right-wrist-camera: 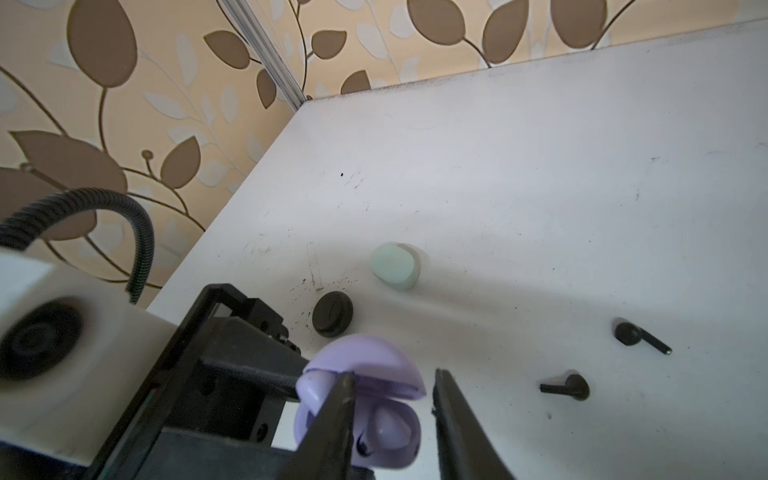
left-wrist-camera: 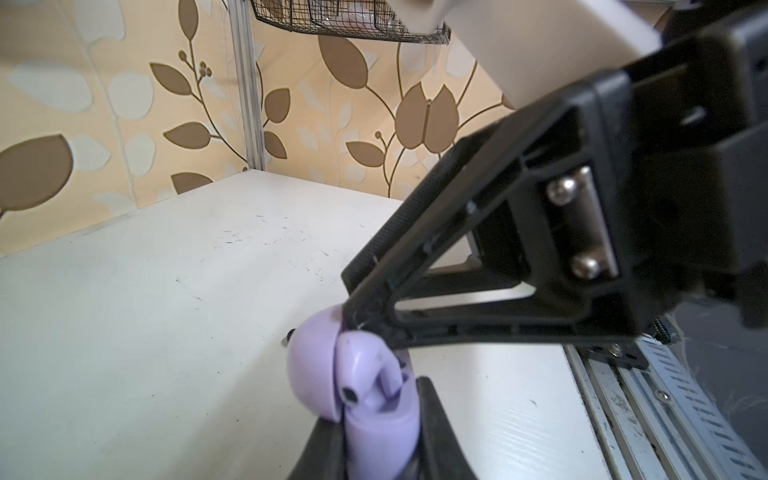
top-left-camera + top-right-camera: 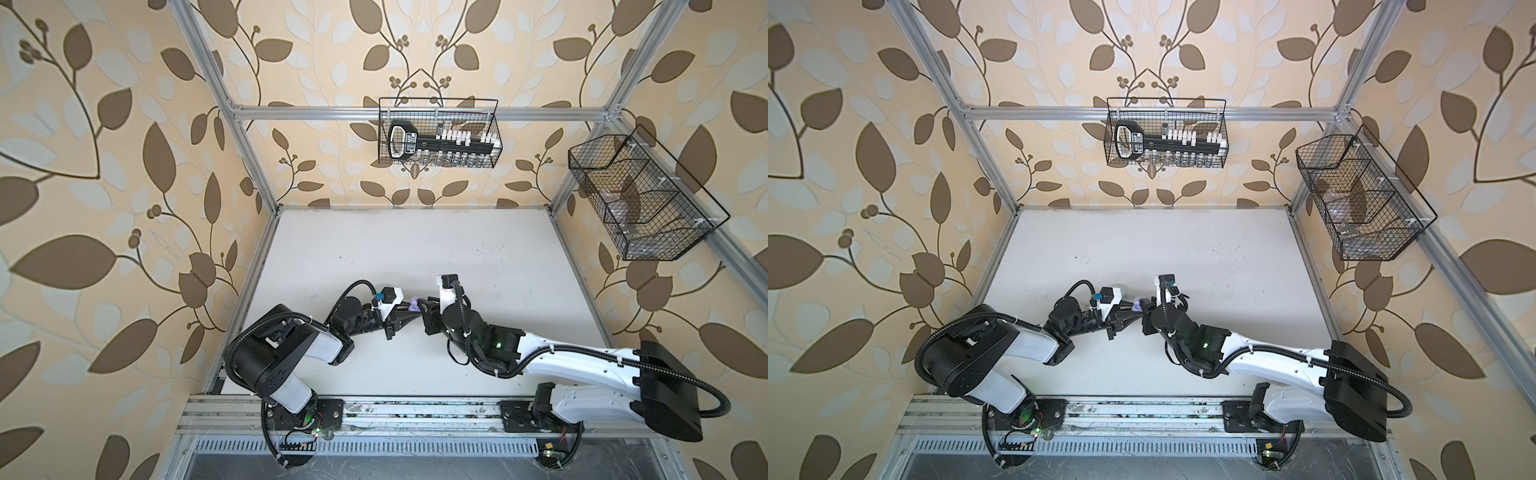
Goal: Insert the wireless bluetooth earbuds into the charging case
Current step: 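Press the earbud down into the case and open the right gripper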
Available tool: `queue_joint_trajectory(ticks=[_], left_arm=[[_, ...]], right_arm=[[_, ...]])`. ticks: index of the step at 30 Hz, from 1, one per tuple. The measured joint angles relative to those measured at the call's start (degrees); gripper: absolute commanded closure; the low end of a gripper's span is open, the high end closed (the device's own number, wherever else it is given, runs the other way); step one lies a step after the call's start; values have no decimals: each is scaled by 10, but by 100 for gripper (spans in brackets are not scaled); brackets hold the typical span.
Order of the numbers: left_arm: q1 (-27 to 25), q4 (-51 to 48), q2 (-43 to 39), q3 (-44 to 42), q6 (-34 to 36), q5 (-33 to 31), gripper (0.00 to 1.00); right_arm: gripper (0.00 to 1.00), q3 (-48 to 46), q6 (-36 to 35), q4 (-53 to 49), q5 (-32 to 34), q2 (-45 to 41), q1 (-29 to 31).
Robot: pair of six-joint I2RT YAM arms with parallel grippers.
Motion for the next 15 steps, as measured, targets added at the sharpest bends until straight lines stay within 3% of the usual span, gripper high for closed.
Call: queue_joint_trajectory(ticks=[15], left_arm=[[0,1,-10,-3,8,12,100]], right_arm=[[64,0,0,-35,24,-49,6]])
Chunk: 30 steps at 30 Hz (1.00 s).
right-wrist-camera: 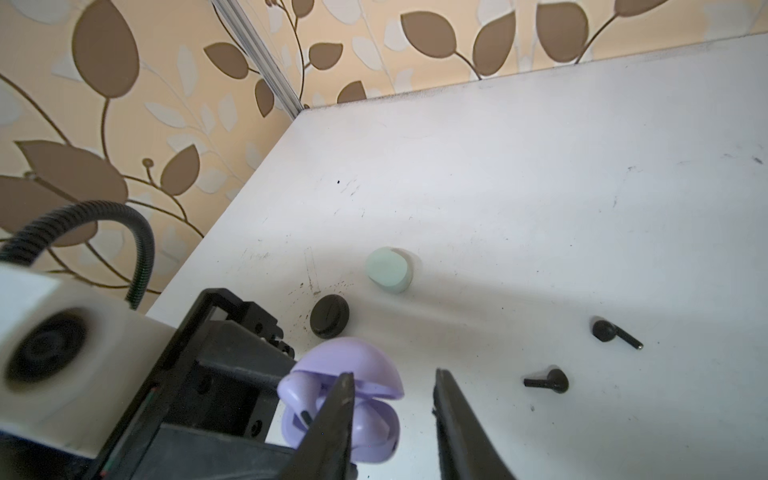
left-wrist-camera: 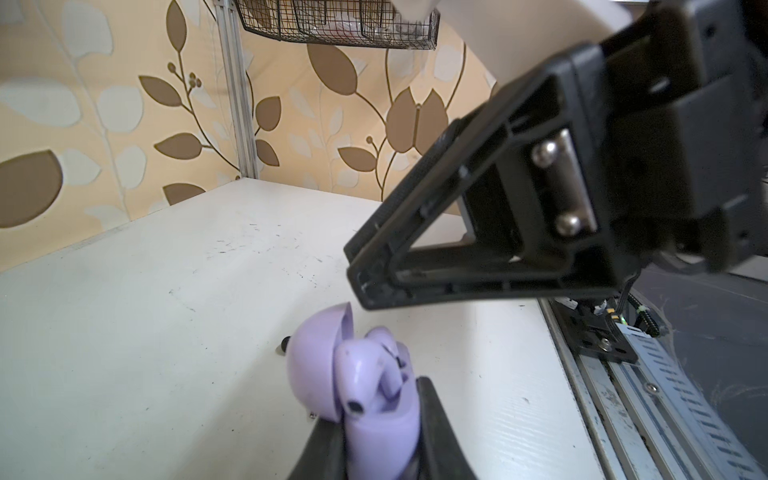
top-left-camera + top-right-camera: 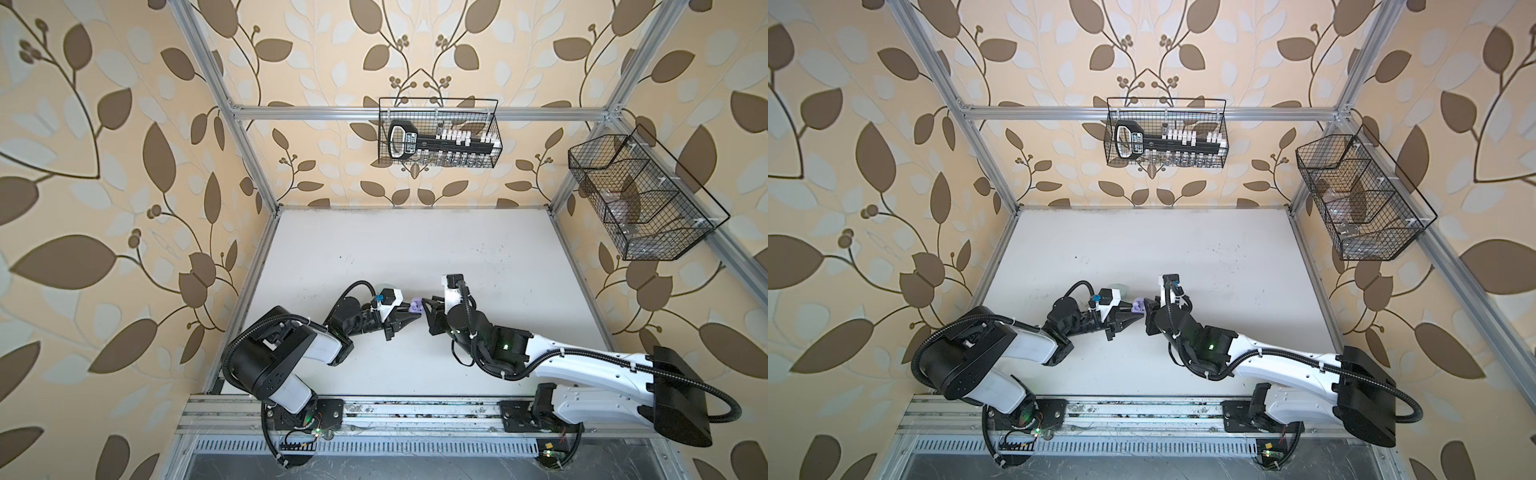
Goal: Insert the wireless bluetooth earbuds into the charging case
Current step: 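Press the earbud down into the case and open the right gripper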
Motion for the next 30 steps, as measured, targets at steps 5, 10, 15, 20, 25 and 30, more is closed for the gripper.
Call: queue_joint_trajectory(ticks=[5,10,15,20,25,30], left_arm=[[0,0,0,0,2,6,100],[0,0,0,0,8,10,100],[0,0,0,0,14,10,100],[0,0,0,0,15,10,100],[0,0,0,-3,16,10,100],[0,0,-12,-16,16,8,100]], right_arm=[[55,0,-5,-4,8,-31,11],[51,10,-9,-8,7,-23,25],[47,42,-10,-12,7,16,26],[47,48,-10,-16,6,38,26],[52,49,-8,-23,6,53,26],[57,49,-2,-25,7,55,26]])
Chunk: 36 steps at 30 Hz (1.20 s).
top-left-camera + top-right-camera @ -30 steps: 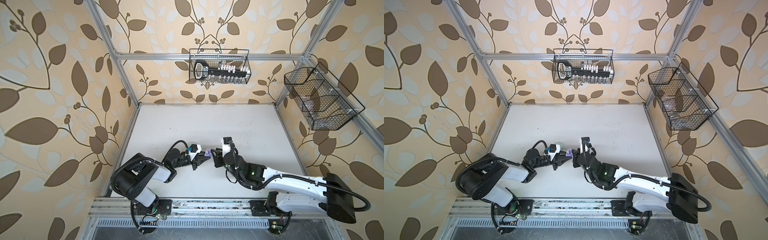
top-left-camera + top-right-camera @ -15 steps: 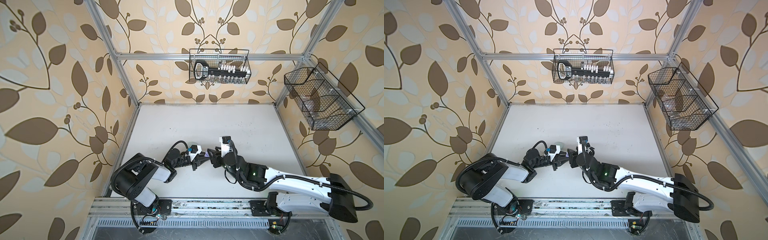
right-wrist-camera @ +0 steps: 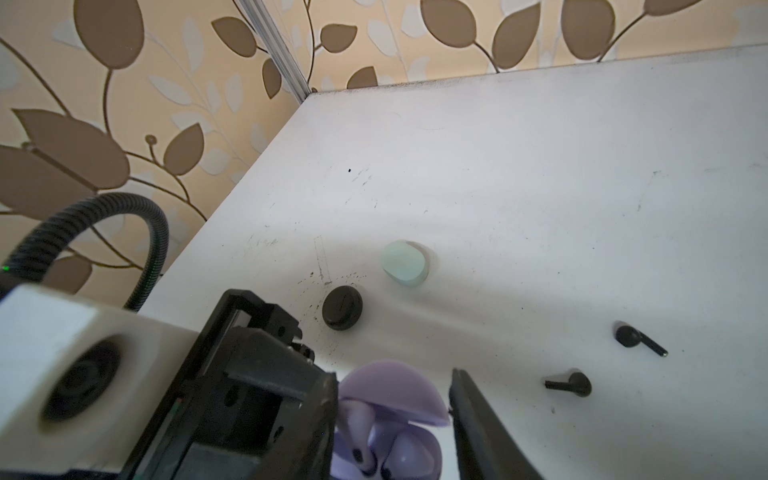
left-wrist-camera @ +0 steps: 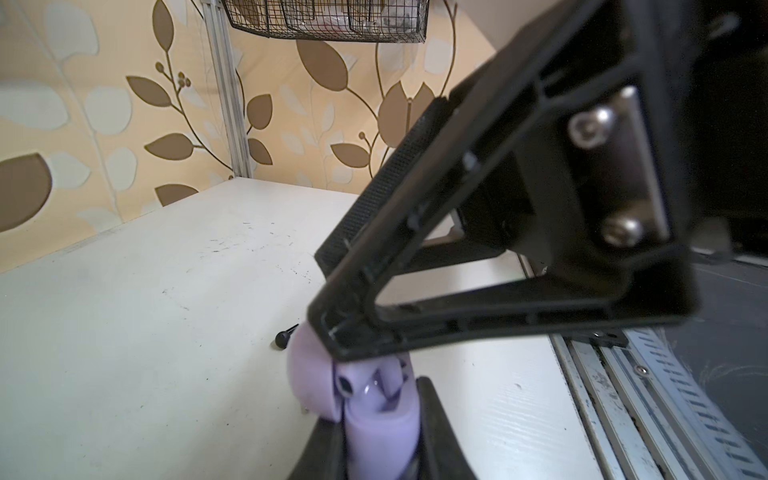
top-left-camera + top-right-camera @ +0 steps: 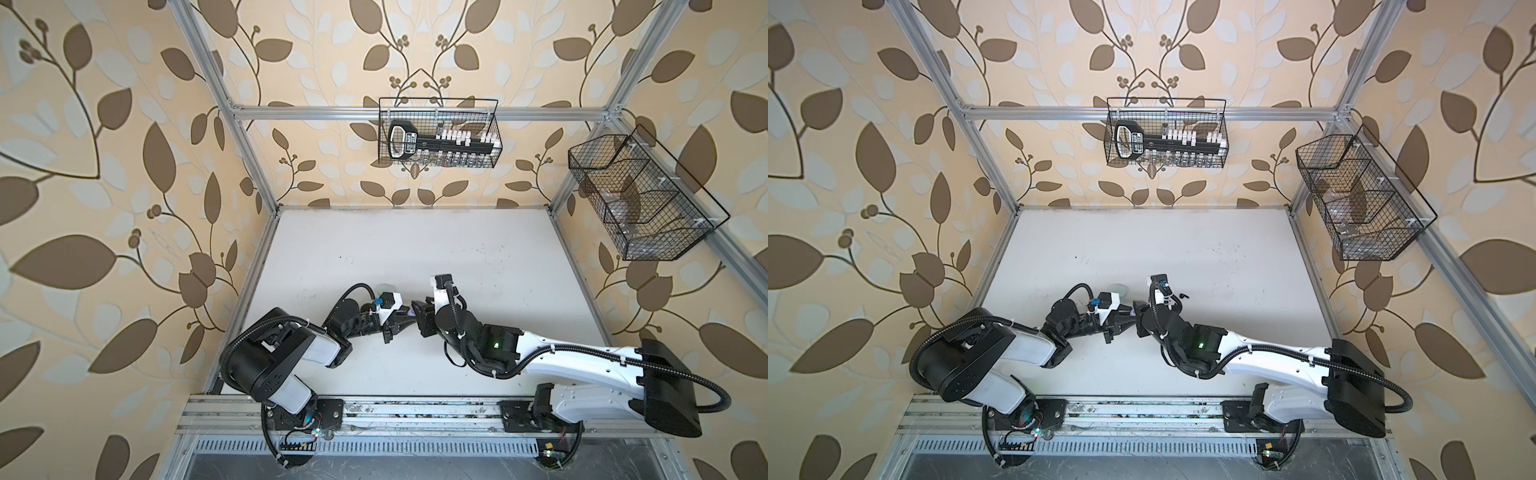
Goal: Insert the wireless bluetooth earbuds into the charging case
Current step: 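Press the earbud down into the case and open the right gripper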
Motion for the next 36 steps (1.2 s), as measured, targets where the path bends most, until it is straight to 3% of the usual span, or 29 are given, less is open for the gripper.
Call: queue_joint_trajectory(ticks=[11,20,31,36], left_arm=[[0,0,-7,-4,0,-4,100],[0,0,-7,-4,0,-5,100],[0,1,-12,-4,0,-5,100],[0,1,-13,-4,0,1,100]], right_arm=[[60,0,5,3,0,0,14],[76,-1,3,10,-2,-2,31],[75,-3,1,16,-7,-4,32],[72,-3,-9,-10,16,-50,28]])
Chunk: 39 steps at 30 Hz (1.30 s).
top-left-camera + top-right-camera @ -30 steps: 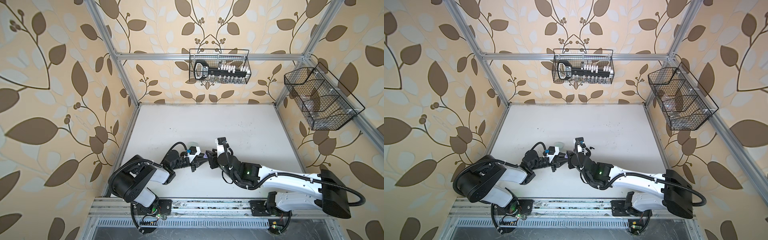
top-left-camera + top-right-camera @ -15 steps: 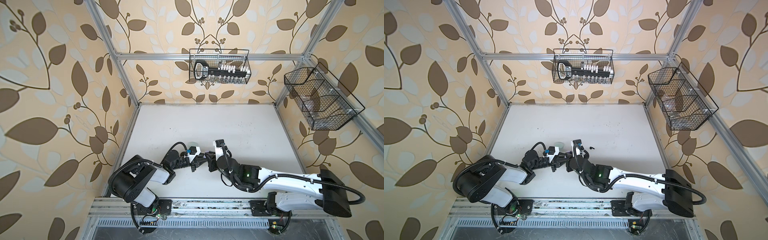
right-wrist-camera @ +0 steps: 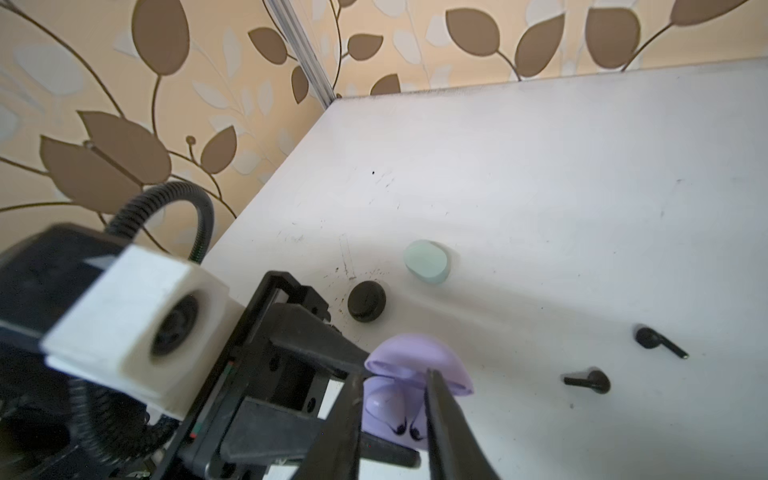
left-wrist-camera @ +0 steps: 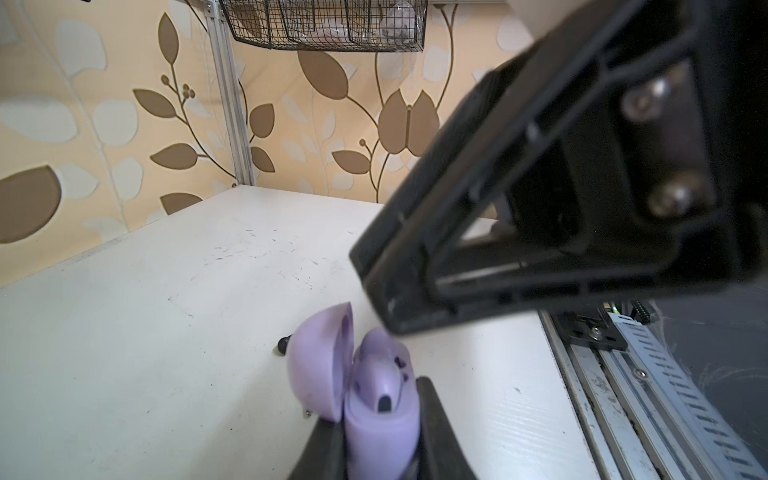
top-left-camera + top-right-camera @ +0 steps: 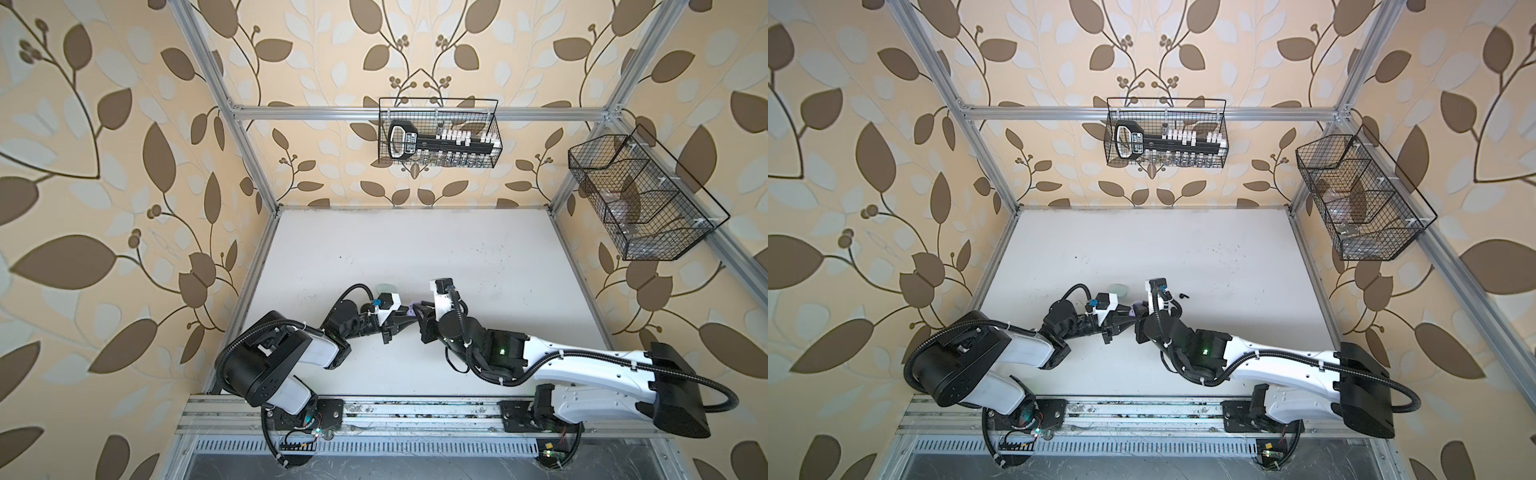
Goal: Insert the wireless bluetooth earbuds into the charging case
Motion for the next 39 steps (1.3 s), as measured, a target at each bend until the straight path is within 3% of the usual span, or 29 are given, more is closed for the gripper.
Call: queue_joint_trajectory(ticks=[6,13,17,23,31,39], left_arm=[[0,0,0,0,13,30,100],[0,0,0,0,21,59,100],[0,0,0,0,25,61,100],[-1,-12,0,-6,26,62,100],[-1,-18,10,-7,27,43,100],[-8,-40,10,-18,29,22,100]], right_arm=[[72,0,0,-19,-8,-32,-78],[72,36,-2,-50,-95,63,-147],[72,58,-6,-53,-144,106,-143],[72,61,-6,-41,-162,112,-119],[73,43,3,-21,-163,89,-73],[74,-29,54,36,-185,54,-71]])
